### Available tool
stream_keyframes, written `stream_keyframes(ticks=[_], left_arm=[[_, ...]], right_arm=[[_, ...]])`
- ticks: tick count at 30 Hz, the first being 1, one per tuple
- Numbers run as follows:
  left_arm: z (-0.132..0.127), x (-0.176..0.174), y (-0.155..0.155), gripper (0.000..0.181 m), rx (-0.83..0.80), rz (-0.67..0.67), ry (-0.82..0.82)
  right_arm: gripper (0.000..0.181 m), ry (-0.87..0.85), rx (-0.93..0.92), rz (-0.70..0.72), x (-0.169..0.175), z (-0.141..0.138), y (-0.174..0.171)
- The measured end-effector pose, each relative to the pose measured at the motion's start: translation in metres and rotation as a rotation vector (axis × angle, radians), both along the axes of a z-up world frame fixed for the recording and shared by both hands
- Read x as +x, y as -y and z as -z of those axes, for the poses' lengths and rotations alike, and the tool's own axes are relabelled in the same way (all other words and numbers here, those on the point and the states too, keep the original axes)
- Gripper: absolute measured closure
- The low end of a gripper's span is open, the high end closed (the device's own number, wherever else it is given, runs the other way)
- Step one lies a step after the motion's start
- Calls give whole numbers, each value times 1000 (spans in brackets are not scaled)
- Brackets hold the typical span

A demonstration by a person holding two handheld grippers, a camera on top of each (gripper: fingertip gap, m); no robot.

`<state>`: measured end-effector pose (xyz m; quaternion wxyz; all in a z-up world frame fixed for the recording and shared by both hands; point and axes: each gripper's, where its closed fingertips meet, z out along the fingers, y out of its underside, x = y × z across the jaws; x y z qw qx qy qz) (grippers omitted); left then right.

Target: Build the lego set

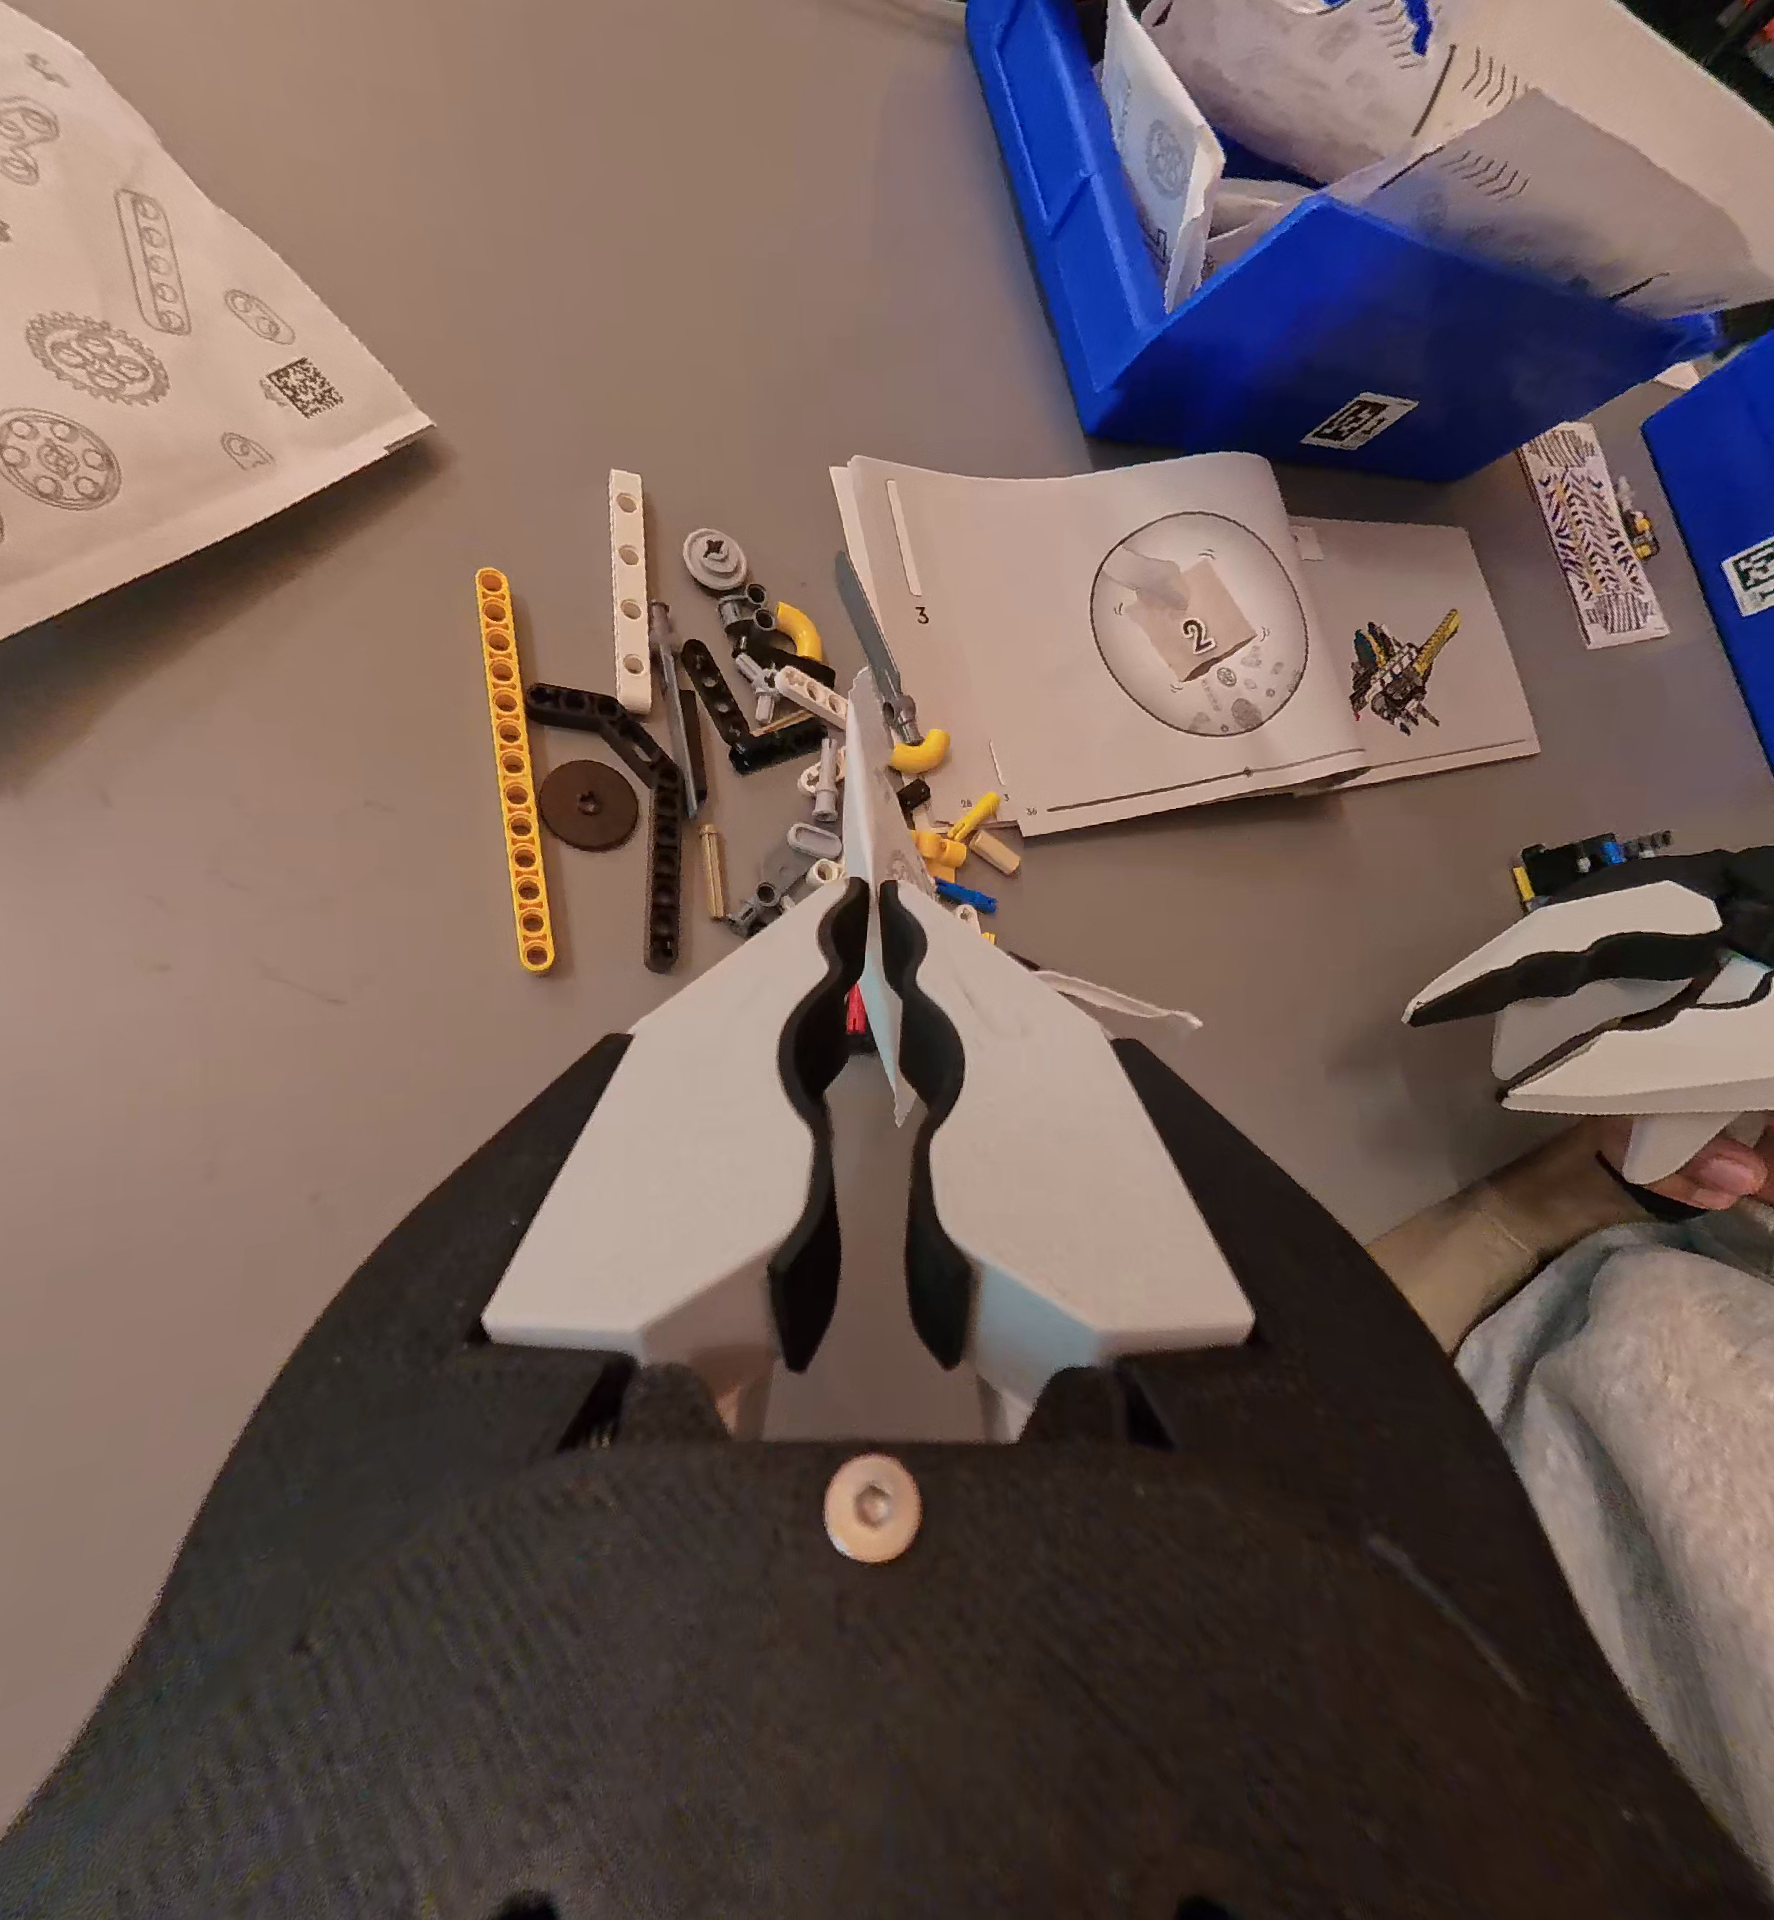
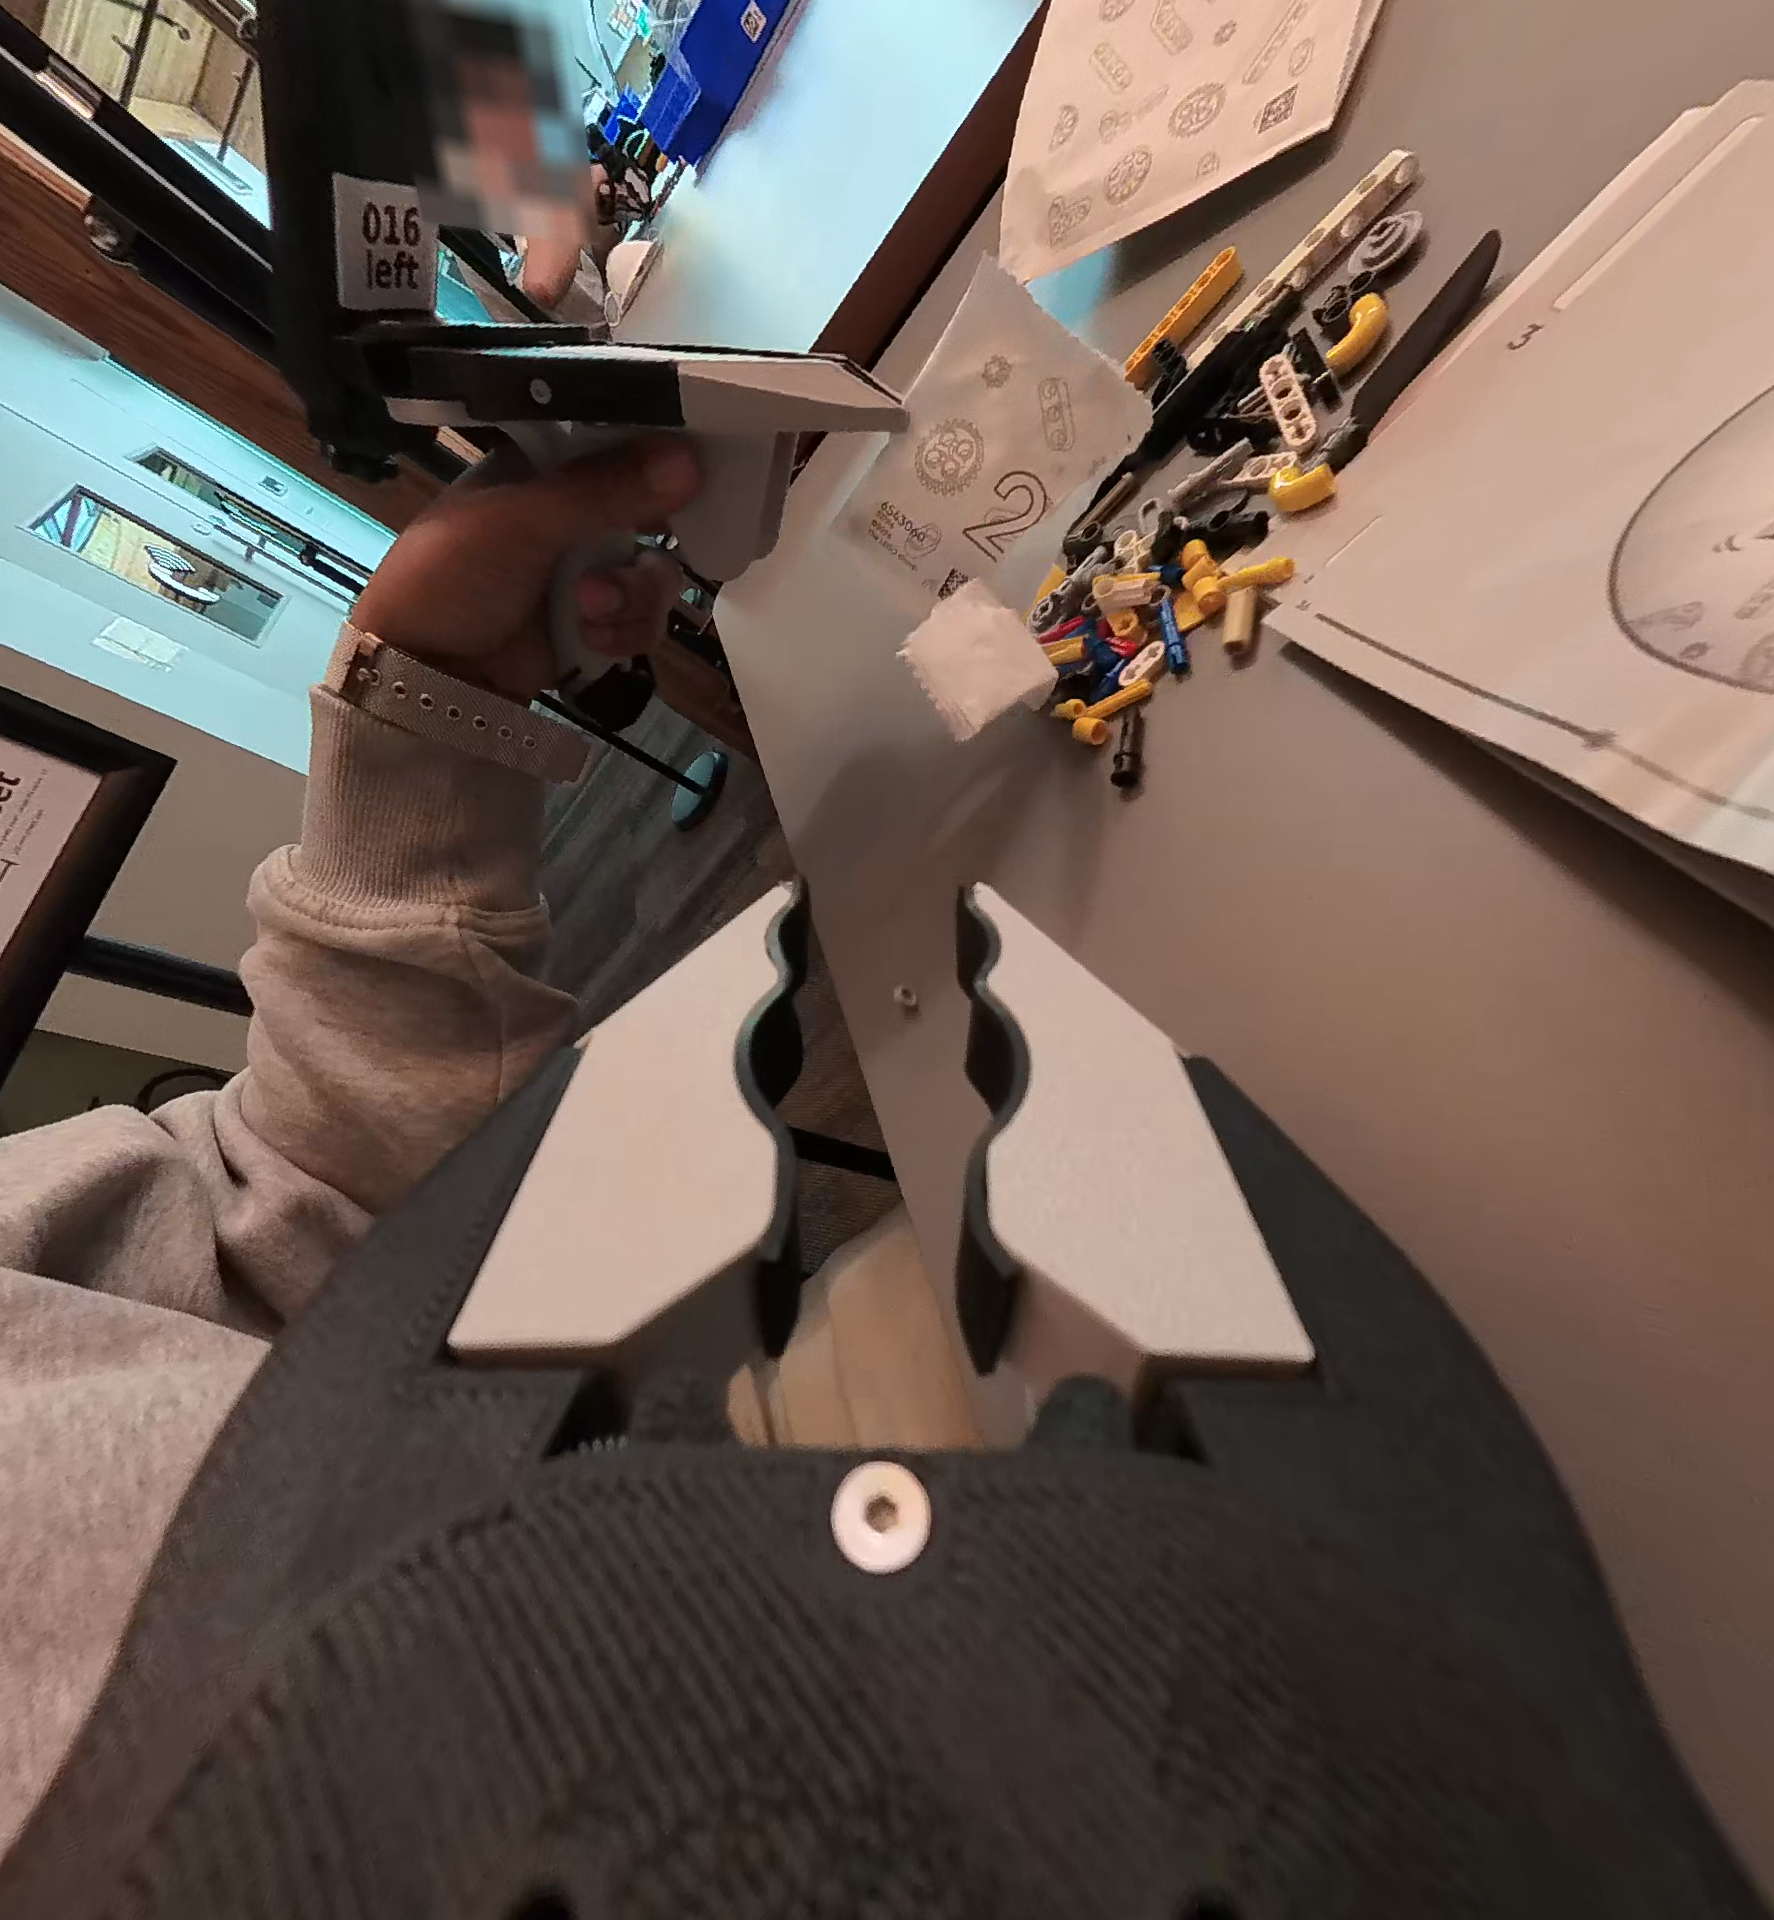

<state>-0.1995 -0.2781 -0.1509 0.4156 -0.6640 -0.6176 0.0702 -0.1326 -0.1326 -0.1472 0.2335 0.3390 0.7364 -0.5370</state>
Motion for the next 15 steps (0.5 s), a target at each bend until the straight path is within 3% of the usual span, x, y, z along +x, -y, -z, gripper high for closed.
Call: stream_keyframes(ticks=[6, 10, 15], left_arm=[[-7, -2, 3, 181, 75, -11, -30], [-12, 0, 3, 181, 110, -7, -51], [-23, 4, 4, 181, 154, -4, -87]], right_arm=[[159, -34, 24, -50, 6, 6, 1], [164, -182, 88, -163, 19, 13, 1], [166, -364, 233, -172, 18, 29, -2]])
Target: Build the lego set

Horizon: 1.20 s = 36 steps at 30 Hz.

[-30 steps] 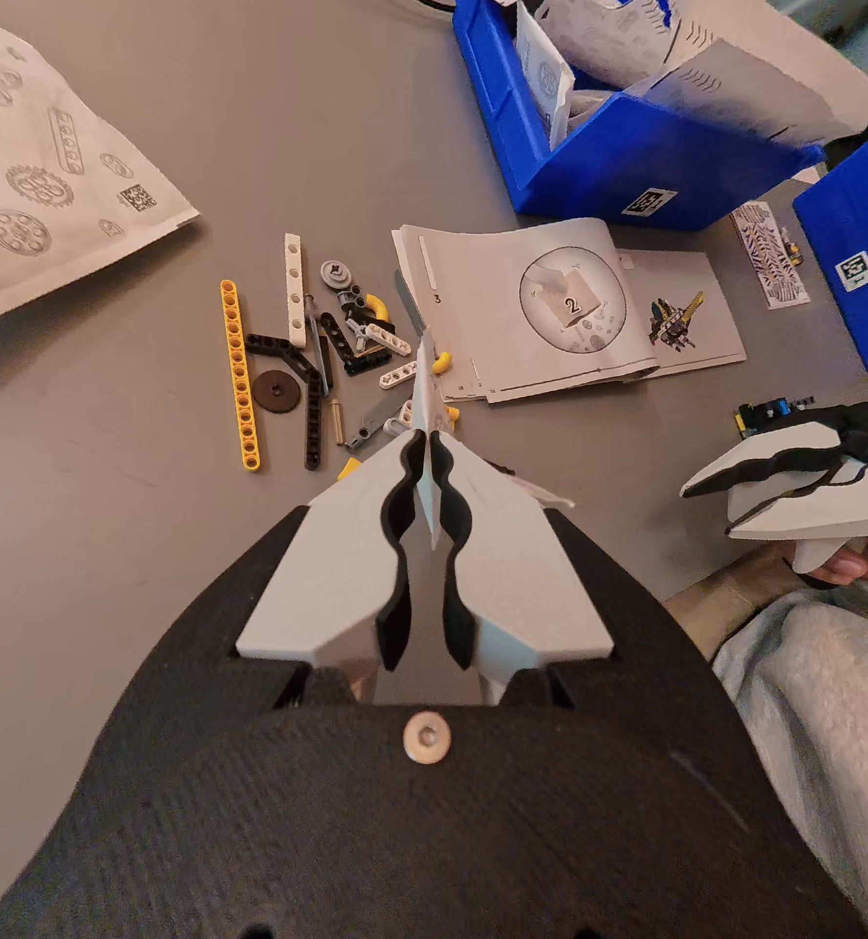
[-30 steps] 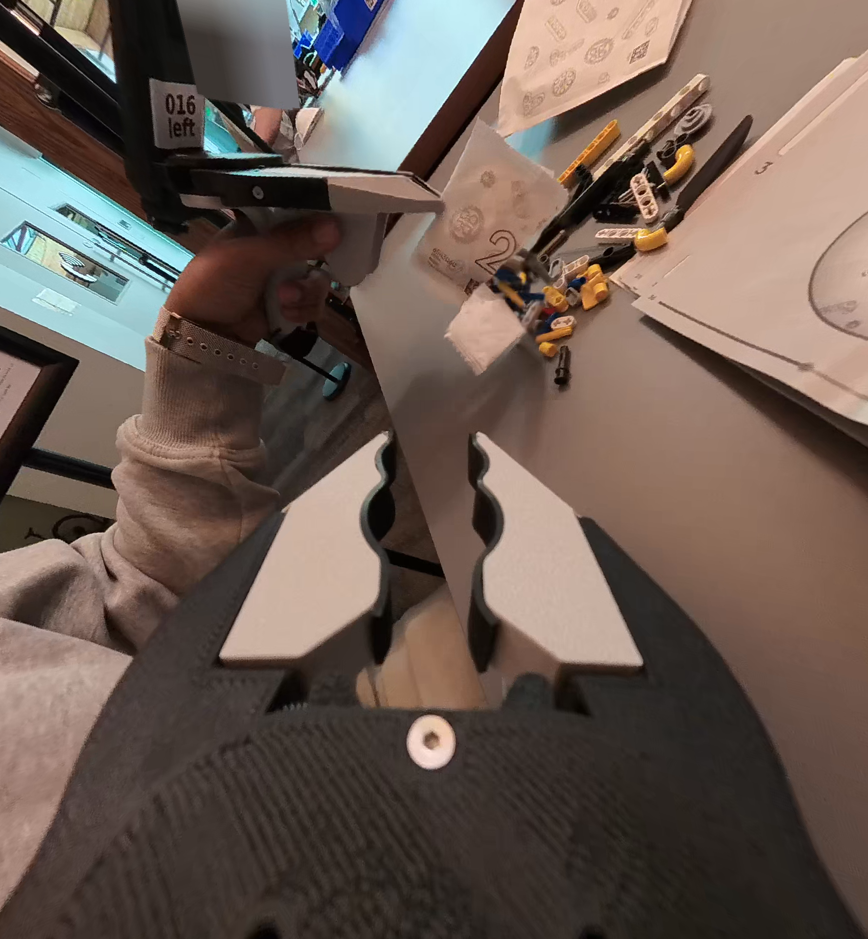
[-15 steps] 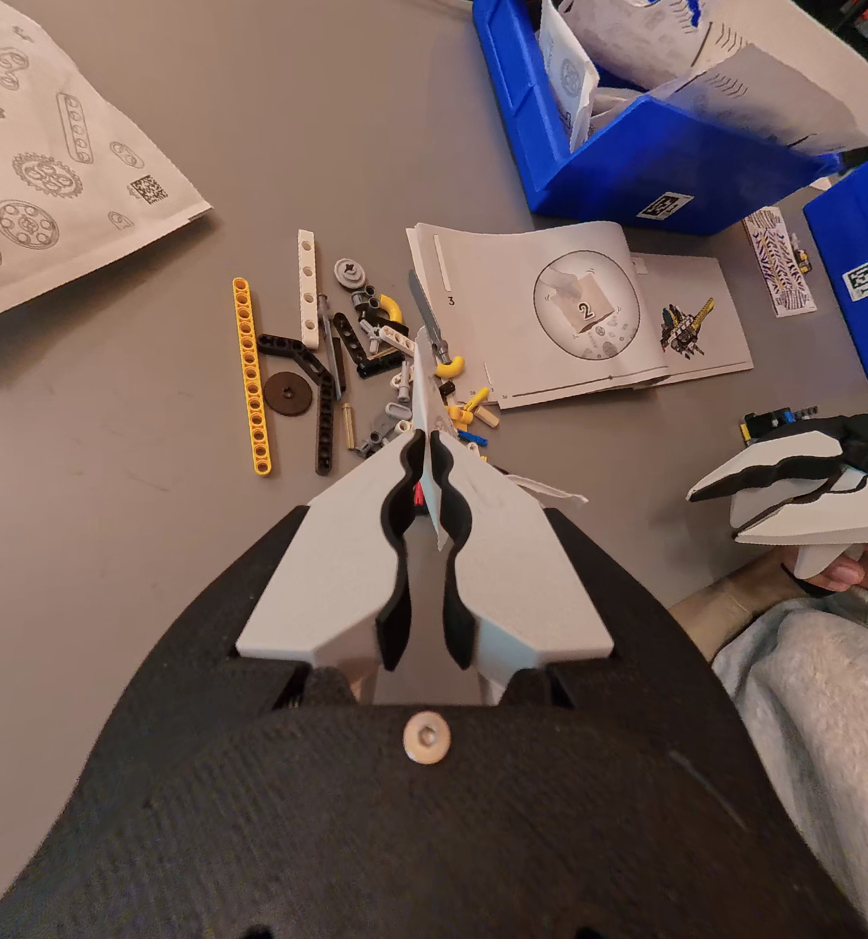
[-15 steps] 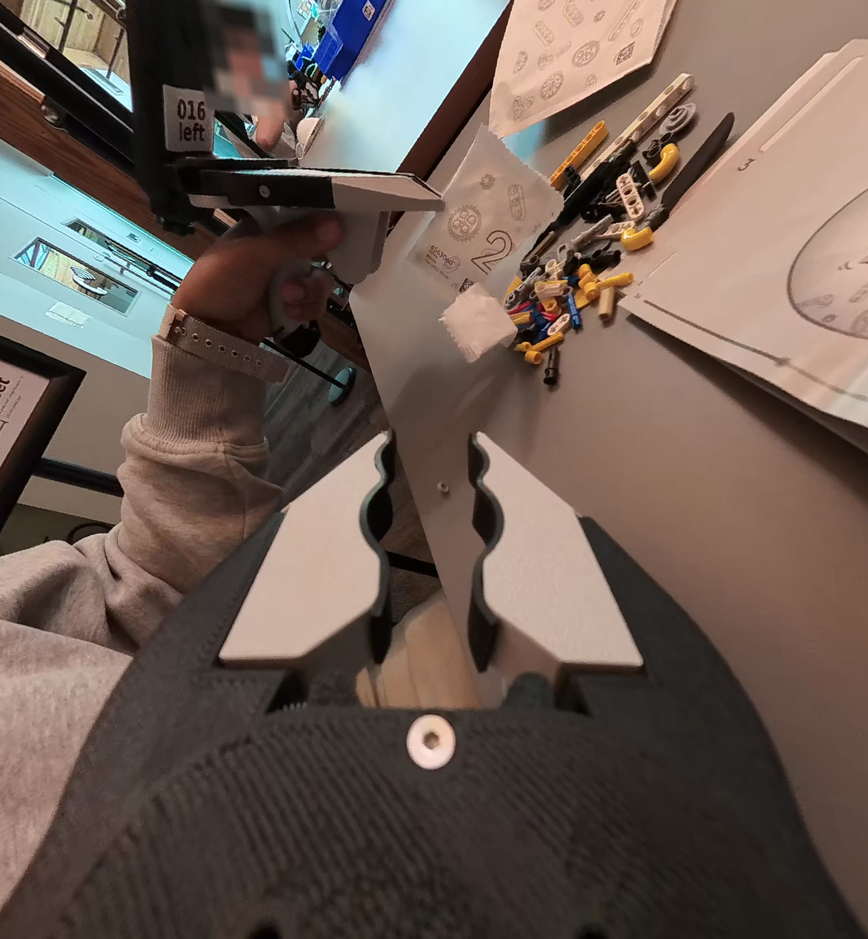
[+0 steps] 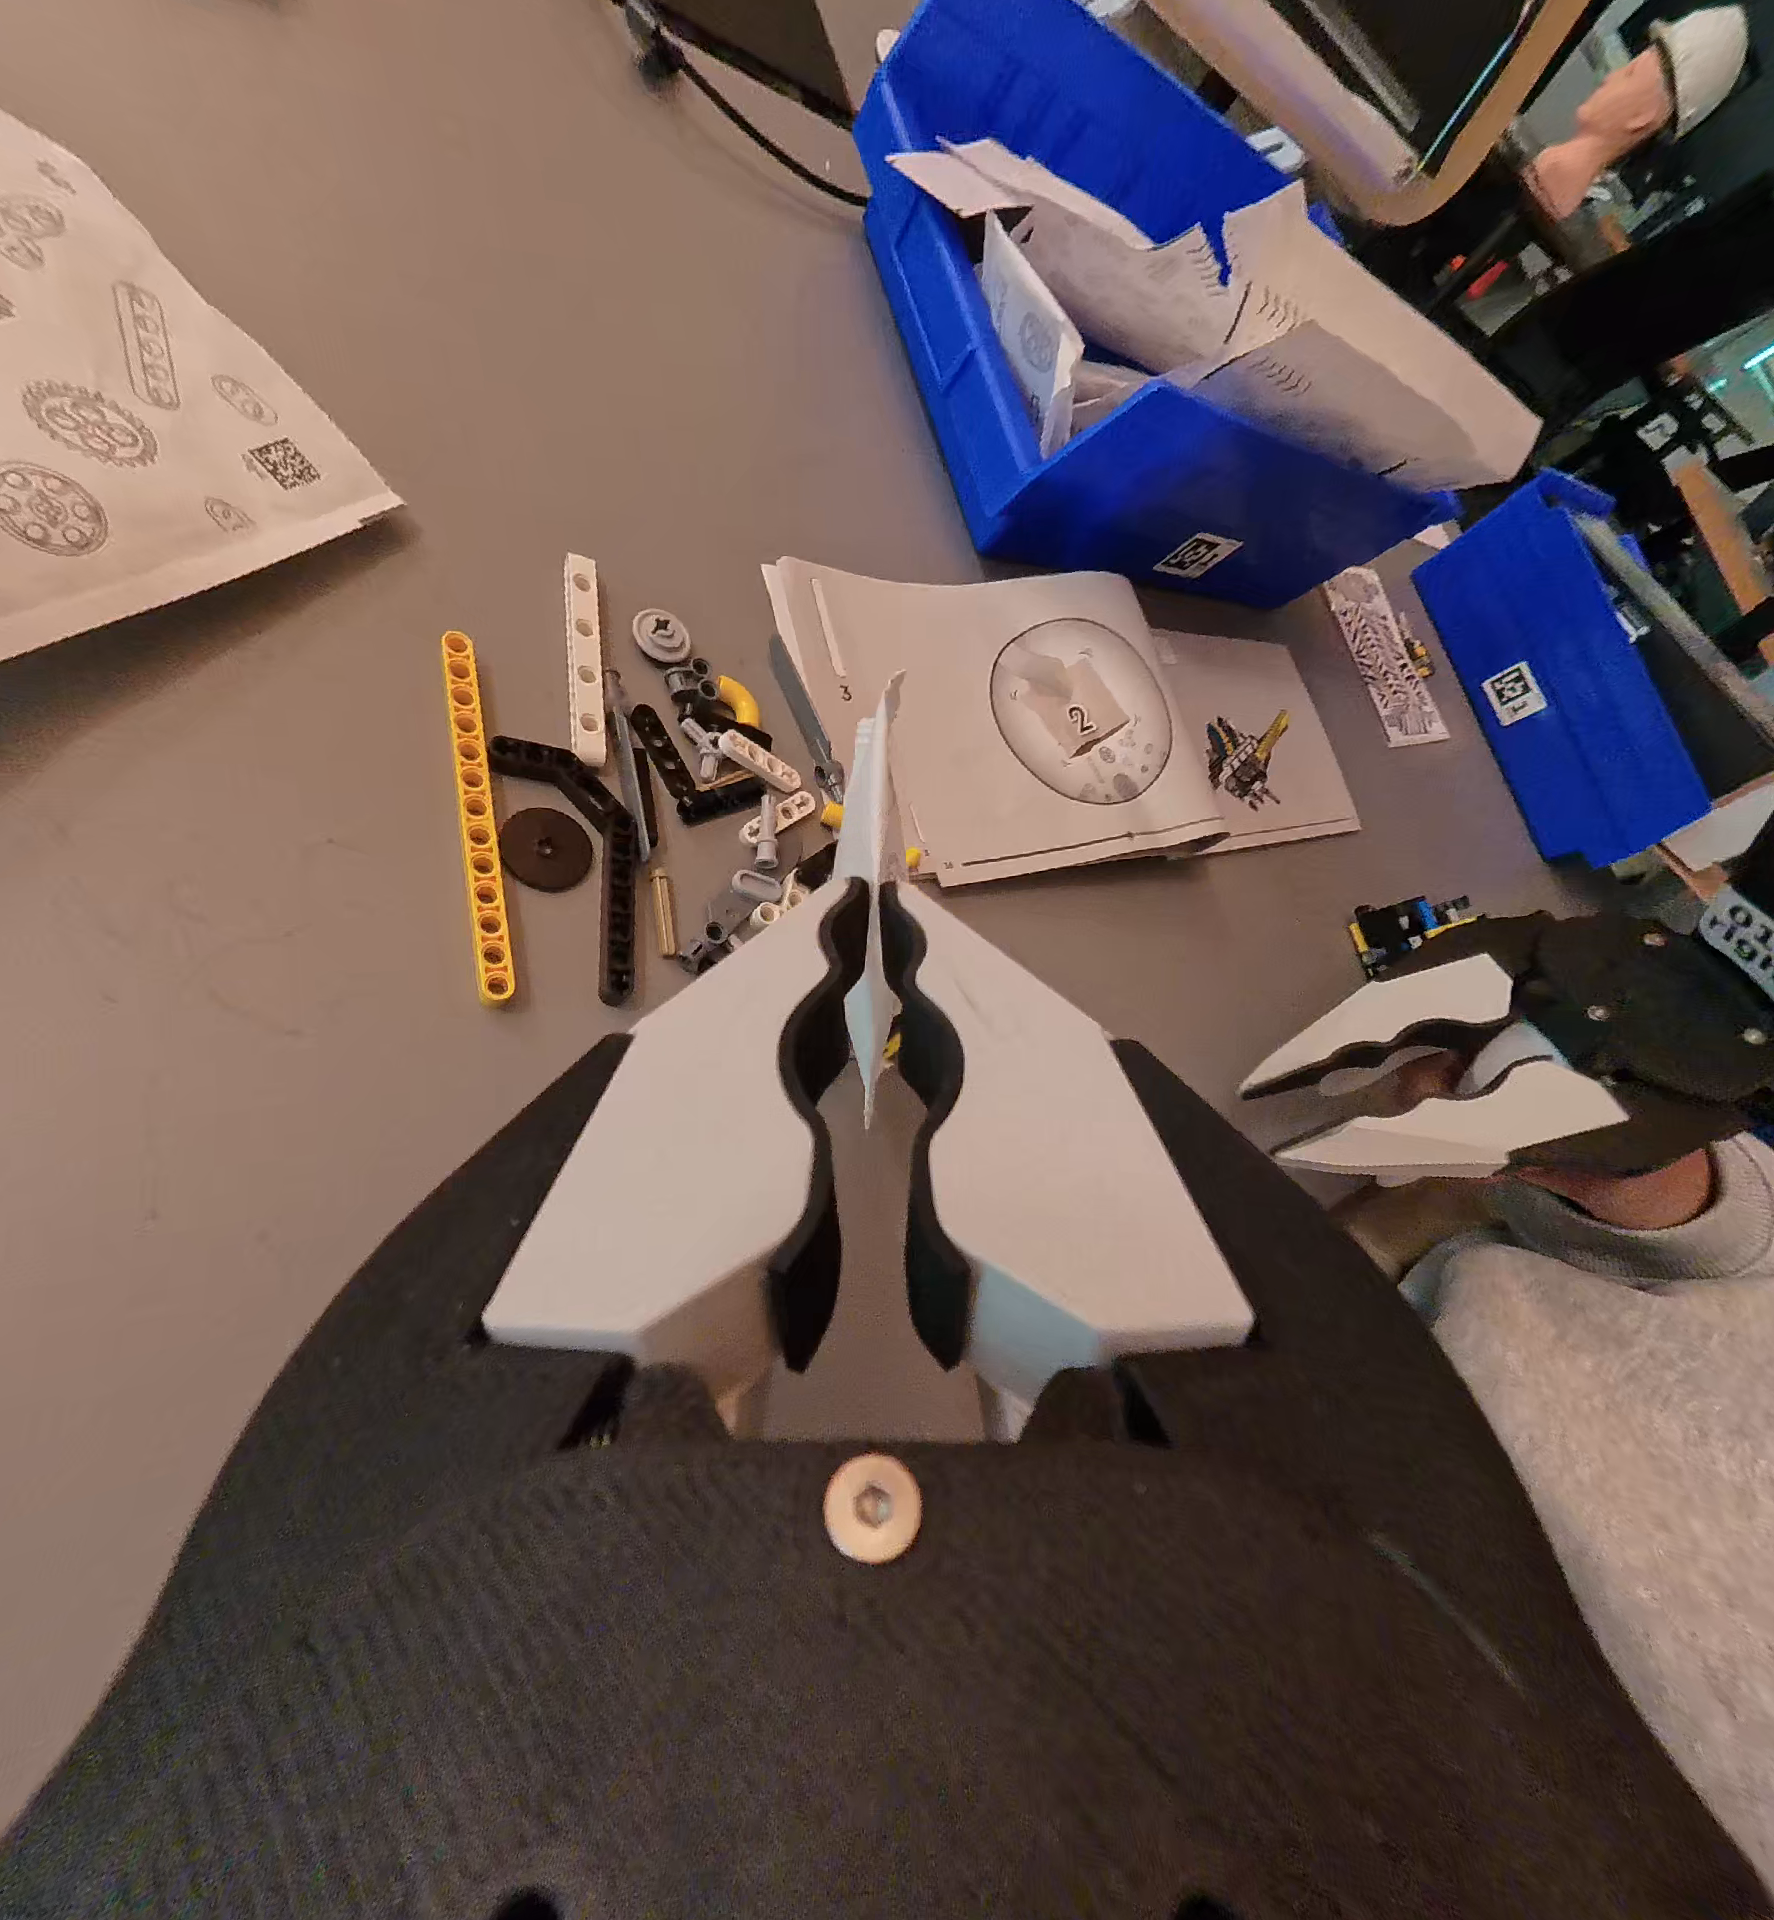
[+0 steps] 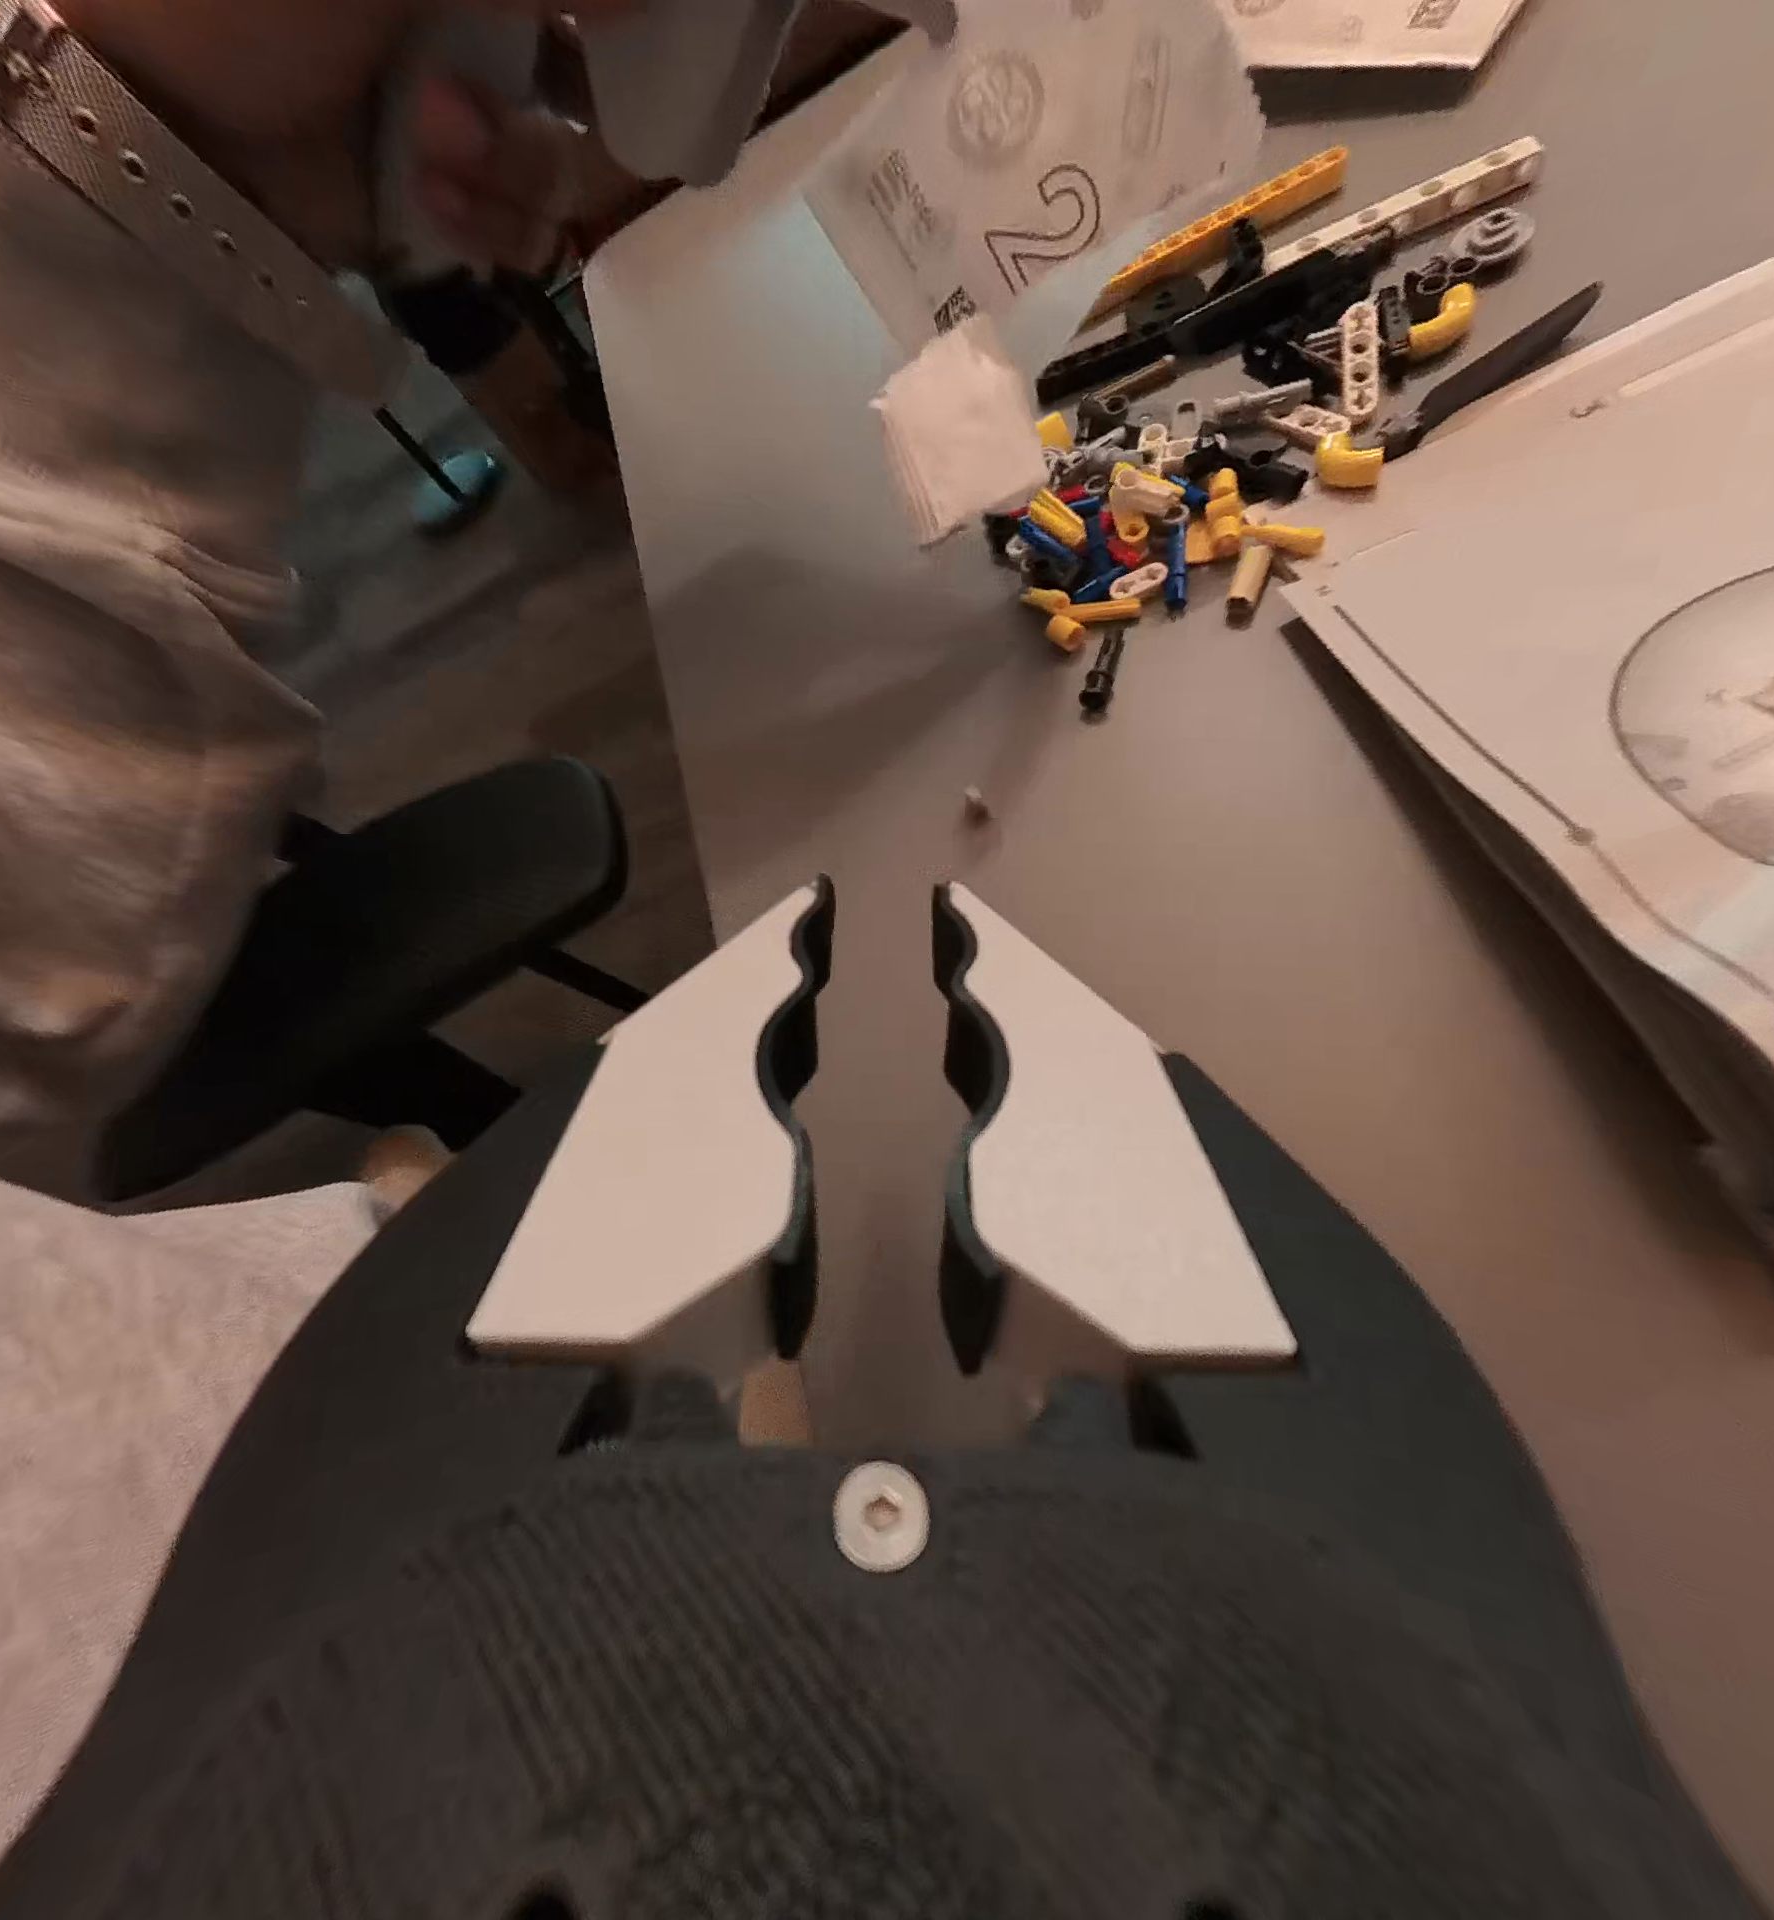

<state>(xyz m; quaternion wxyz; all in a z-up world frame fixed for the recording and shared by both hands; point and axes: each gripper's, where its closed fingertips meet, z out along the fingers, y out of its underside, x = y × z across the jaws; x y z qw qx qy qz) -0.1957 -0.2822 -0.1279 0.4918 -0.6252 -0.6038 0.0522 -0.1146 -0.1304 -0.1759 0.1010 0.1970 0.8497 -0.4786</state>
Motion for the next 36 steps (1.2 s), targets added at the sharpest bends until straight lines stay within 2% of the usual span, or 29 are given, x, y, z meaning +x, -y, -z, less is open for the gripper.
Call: stream_keyframes(ticks=[9, 16, 21, 24, 28, 31, 36], left_arm=[[-20, 1, 16, 181, -18, 3, -25], [-2, -7, 2, 181, -180, 88, 68], [0, -11, -3, 181, -114, 103, 66], [-21, -14, -1, 181, -2, 70, -22], [-44, -12, 14, 181, 133, 0, -138], [-49, -2, 17, 181, 206, -13, -182], [-46, 7, 23, 181, 252, -29, -207]], right_arm=[[163, 57, -66, 28, -3, -7, -2], [162, 56, -60, 25, -2, -6, -1], [161, 62, -69, 32, -5, -8, -3], [161, 71, -88, 22, -3, -9, -1], [160, 65, -102, -70, 18, -7, 13], [162, -11, -65, -86, 21, -2, 16], [165, 14, -112, -65, 18, -10, 16]])
